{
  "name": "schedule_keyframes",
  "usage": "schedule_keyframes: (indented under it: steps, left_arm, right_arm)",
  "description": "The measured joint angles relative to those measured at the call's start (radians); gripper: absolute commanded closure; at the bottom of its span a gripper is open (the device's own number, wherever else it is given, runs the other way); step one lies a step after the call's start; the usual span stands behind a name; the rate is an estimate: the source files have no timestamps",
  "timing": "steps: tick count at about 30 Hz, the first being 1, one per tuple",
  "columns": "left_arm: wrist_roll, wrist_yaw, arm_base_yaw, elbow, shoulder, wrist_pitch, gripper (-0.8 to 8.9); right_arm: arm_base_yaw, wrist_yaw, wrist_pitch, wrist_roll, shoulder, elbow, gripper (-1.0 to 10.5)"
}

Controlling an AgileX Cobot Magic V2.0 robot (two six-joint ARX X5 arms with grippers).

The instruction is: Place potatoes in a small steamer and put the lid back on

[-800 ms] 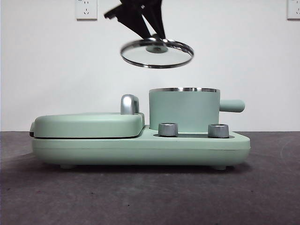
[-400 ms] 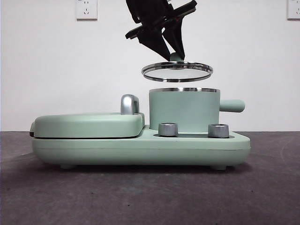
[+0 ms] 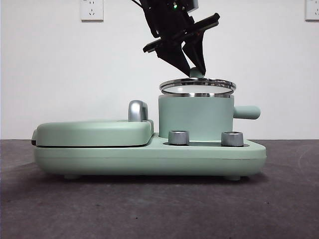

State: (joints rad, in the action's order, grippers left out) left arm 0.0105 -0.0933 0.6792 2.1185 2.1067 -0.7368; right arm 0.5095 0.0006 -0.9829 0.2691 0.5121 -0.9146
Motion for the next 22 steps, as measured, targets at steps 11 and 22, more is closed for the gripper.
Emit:
schedule_keyframes:
  steps: [11, 22]
  left_arm:
    - [0.000, 0.022, 0.000, 0.000, 0.000, 0.008, 7.96]
    - [0.001, 0.024, 0.000, 0.000, 0.017, 0.010, 7.96]
  right_arm:
    - [0.000, 0.000, 0.000, 0.002, 0.000, 0.000, 5.1]
    - [0.000, 0.000, 0.000, 0.020, 0.000, 0.000, 5.1]
